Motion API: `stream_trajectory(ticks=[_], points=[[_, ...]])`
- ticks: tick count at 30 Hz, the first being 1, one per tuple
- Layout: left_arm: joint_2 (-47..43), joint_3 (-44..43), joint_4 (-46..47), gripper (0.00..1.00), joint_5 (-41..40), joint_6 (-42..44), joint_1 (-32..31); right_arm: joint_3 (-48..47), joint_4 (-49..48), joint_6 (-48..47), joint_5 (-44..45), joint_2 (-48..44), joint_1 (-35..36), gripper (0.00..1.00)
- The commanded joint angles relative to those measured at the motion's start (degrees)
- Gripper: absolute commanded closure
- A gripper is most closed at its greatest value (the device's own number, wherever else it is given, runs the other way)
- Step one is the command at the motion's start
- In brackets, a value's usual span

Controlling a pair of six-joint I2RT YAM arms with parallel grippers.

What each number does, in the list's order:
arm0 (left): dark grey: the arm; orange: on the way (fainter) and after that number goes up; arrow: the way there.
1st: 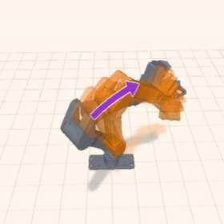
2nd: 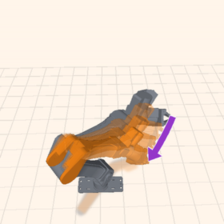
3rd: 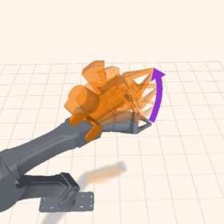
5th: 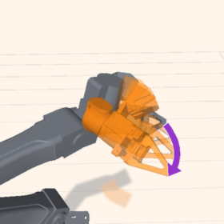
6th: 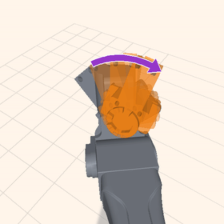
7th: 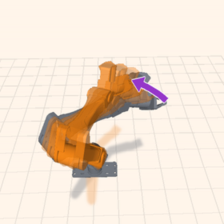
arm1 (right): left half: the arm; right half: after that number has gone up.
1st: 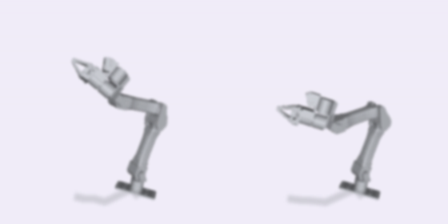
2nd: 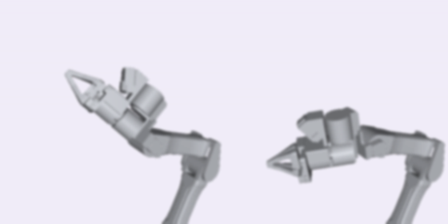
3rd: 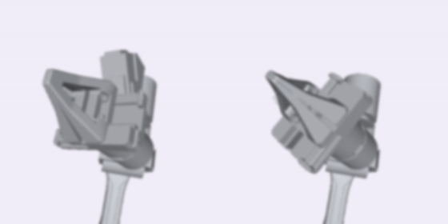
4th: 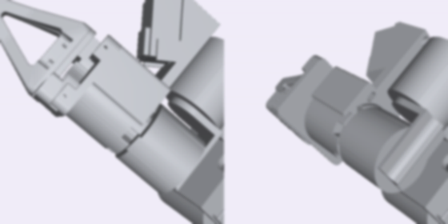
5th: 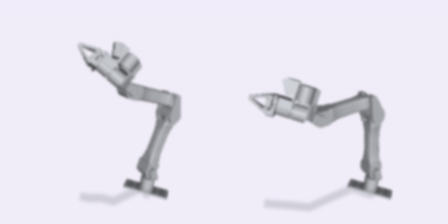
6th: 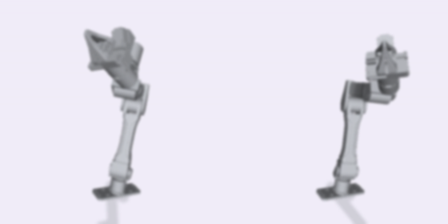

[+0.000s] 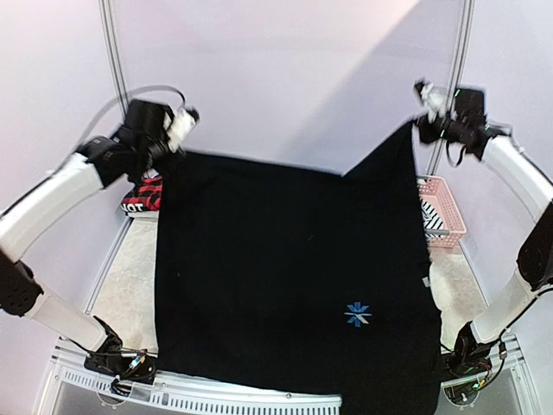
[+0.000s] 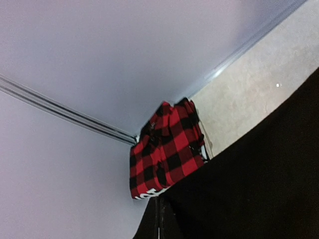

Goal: Fold and stack the mixed laundry pile
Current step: Flatten out the crumpled T-shirt at the center of the board, then fold the flattened T-shirt at the center of the board.

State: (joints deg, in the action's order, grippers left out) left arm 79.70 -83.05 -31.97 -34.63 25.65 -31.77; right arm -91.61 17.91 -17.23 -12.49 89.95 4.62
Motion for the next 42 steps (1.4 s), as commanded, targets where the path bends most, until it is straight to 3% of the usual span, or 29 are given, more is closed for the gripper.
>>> stream_trajectory(ticks=[1, 12, 20, 26, 42], points=[[4.2, 3.1, 2.3, 1.0, 2.5, -5.1, 3.4, 5.6, -7.3, -3.1, 2.8, 1.9, 0.6, 1.0], [11.9, 4.8, 5.6, 1.0, 4.1, -6.8, 10.3, -0.7, -5.9, -3.4, 6.0, 15.3, 5.3, 1.0], [19.6, 2.9, 5.5, 1.0, 9.1, -7.0, 13.6, -10.0, -1.8, 2.6, 7.4, 22.8, 5.7, 1.0], [18.9, 7.0, 8.4, 1.0, 11.0, -5.2, 13.6, -5.4, 0.5, 3.0, 7.3, 19.9, 6.1, 1.0], [13.7, 14.1, 13.5, 1.0, 9.3, 11.9, 13.7, 9.3, 10.1, 9.2, -1.0, 7.3, 7.1, 1.0]])
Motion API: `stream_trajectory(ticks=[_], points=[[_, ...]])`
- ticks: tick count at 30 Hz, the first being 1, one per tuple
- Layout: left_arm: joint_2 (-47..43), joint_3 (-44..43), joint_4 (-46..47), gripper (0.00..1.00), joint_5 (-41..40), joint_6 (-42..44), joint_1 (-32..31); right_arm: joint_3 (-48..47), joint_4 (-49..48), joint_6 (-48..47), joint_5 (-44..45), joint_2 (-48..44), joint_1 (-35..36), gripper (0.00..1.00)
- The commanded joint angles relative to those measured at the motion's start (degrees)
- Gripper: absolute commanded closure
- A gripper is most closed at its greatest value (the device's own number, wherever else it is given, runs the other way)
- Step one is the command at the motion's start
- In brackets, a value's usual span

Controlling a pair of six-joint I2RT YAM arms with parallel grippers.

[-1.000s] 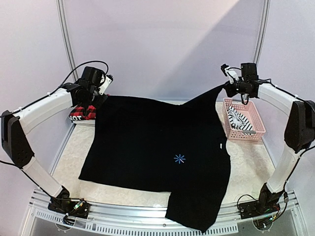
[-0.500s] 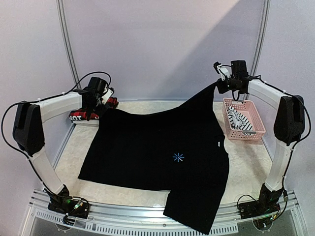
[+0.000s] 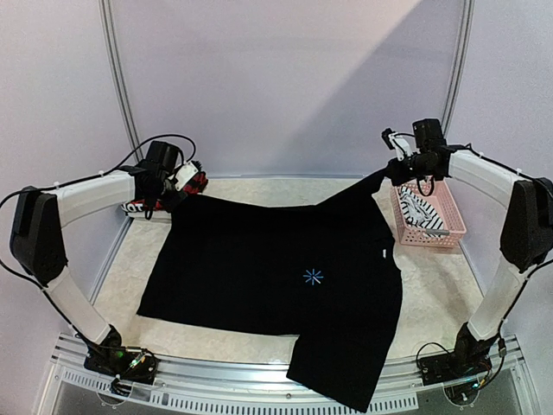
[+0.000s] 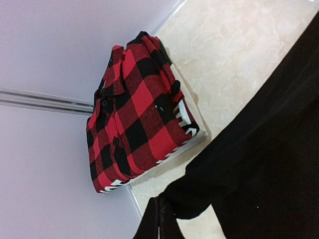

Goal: Fold and stack the mixed laundry pile
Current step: Fold the flattened T-shirt at the center of the board.

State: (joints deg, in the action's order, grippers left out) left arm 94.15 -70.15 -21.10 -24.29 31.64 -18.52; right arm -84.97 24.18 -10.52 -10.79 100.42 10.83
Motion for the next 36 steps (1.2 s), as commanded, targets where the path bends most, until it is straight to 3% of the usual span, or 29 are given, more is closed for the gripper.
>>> stream_trajectory(ticks=[1, 11, 17, 24, 36], points=[[-0.2, 0.8, 2.7, 1.0, -1.6, 6.9, 0.4, 3.7, 4.6, 2.7, -3.0, -3.7, 1.1, 1.0], [-0.3, 3.1, 4.5, 1.0, -5.0, 14.2, 0.5, 8.5, 12.5, 4.5, -3.7, -9.3, 1.4, 1.0], [-2.3, 7.3, 5.4, 1.0, -3.7, 13.5, -0.1, 12.2, 15.0, 7.2, -7.1, -13.7, 2.5, 1.0], [-3.1, 7.3, 3.8, 1.0, -3.2, 13.3, -1.7, 9.5, 20.4, 8.6, -8.7, -17.0, 4.5, 1.0], [-1.1, 9.9, 5.2, 1.0, -4.5, 15.1, -1.5, 14.0, 19.3, 7.0, -9.8, -11.9, 4.6, 1.0]])
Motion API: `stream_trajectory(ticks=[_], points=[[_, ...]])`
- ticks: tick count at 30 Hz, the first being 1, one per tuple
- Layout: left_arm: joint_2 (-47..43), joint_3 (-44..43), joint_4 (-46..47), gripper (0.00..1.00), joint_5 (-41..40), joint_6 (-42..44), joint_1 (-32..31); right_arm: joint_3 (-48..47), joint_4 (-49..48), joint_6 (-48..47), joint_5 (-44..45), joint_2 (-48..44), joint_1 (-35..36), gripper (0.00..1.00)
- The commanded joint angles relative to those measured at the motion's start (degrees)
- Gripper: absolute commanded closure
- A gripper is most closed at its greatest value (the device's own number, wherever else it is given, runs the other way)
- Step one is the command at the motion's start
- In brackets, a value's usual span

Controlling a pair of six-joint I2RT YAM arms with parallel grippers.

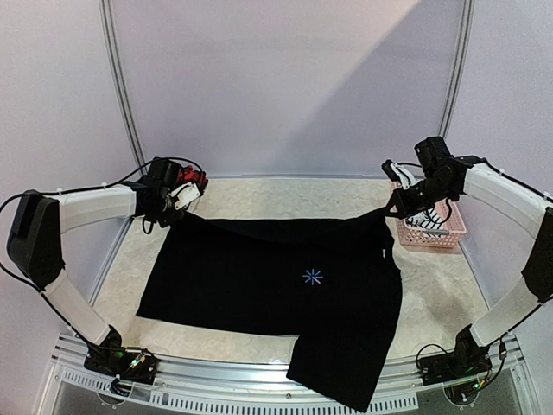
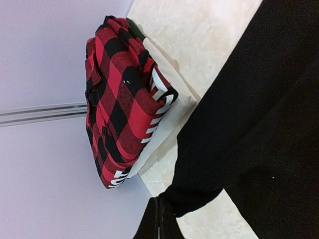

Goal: Fold and stack the mixed laundry pile
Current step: Fold the flattened T-shirt at the center of the board.

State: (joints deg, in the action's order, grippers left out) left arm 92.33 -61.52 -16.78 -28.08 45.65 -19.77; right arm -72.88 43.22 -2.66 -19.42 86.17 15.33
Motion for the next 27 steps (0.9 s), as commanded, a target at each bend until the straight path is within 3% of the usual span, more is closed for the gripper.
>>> stream_trajectory(ticks=[1, 10, 17, 22, 26, 27], points=[[1.1, 1.2, 0.7, 1.0, -0.7, 1.1, -0.3, 2.3, 0.1, -1.2, -1.2, 2.5, 0.1, 1.0], [3.9, 0.5, -2.3, 1.0, -3.1, 3.2, -0.4, 3.9, 1.0, -3.8, -7.3, 4.5, 0.3, 1.0], [0.3, 1.8, -3.0, 1.0, -6.2, 7.7, -0.1, 5.0, 3.3, -5.1, -11.5, 3.4, 2.1, 1.0], [-4.6, 3.4, -7.5, 0.98, -5.6, 8.3, -1.1, 6.0, 7.1, -8.9, -12.2, 3.1, 4.4, 0.88], [-10.8, 6.4, -9.8, 0.51, -8.7, 8.3, -1.2, 4.6, 16.1, -16.4, -15.1, 3.8, 5.1, 0.71], [-12.4, 6.9, -9.0, 0.46, -9.0, 8.5, -1.2, 3.7, 17.6, -17.9, -15.1, 3.5, 5.1, 0.68]])
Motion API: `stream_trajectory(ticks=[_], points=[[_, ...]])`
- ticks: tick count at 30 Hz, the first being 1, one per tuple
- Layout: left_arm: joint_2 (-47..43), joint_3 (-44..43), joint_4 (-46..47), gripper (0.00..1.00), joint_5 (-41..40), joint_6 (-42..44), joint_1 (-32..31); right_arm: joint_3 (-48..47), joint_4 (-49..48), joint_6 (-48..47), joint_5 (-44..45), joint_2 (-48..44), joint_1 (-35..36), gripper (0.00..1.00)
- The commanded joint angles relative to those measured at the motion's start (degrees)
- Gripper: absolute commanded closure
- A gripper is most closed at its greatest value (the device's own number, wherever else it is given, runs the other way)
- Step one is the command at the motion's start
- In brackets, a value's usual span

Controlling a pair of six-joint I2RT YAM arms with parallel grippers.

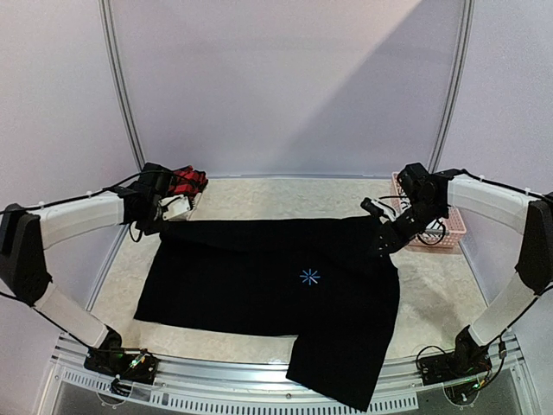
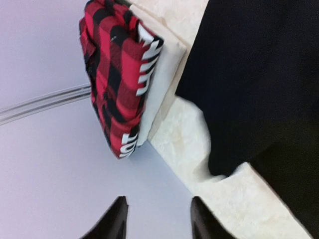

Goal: Fold and stack the mixed laundry pile
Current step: Fold the flattened T-shirt at the center of the board.

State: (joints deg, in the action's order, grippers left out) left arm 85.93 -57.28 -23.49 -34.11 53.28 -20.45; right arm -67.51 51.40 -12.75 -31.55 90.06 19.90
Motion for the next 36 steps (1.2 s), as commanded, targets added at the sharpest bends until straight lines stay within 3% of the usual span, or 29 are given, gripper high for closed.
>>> stream_trajectory(ticks=[1, 5, 9, 11, 14, 18, 24, 36], points=[[-7.2, 2.5, -2.0, 0.44, -3.0, 0.7, -0.5, -2.8, 10.1, -9.9, -2.4, -1.4, 0.4, 0.64], [-8.8, -2.3, -2.8, 0.41, -0.4, -5.1, -0.6, -9.0, 7.2, -11.6, 1.2, -3.7, -1.0, 0.57], [-5.5, -9.7, -7.1, 0.38, 9.3, -23.2, -1.2, -11.3, -1.2, -7.2, 6.7, -0.2, -1.8, 0.57], [-2.6, -13.6, -9.8, 0.32, 15.2, -35.3, -1.4, -11.2, -5.6, -5.1, 9.2, 2.4, -1.9, 0.57], [4.1, -18.1, -15.3, 0.34, 20.4, -48.4, -1.5, -11.9, -9.8, -3.0, 12.0, 6.4, -2.0, 0.56], [8.2, -16.6, -16.0, 0.39, 24.5, -58.3, -1.5, -14.5, -11.8, -2.1, 16.4, 14.5, -2.1, 0.54], [11.5, -9.1, -8.3, 0.4, 24.5, -65.5, -1.0, -14.8, -11.2, -4.9, 19.7, 23.2, -2.2, 0.55], [21.6, -9.5, -12.7, 0.42, 16.5, -64.5, -0.8, -12.1, -12.9, -5.3, 26.3, 28.7, -2.4, 0.55]])
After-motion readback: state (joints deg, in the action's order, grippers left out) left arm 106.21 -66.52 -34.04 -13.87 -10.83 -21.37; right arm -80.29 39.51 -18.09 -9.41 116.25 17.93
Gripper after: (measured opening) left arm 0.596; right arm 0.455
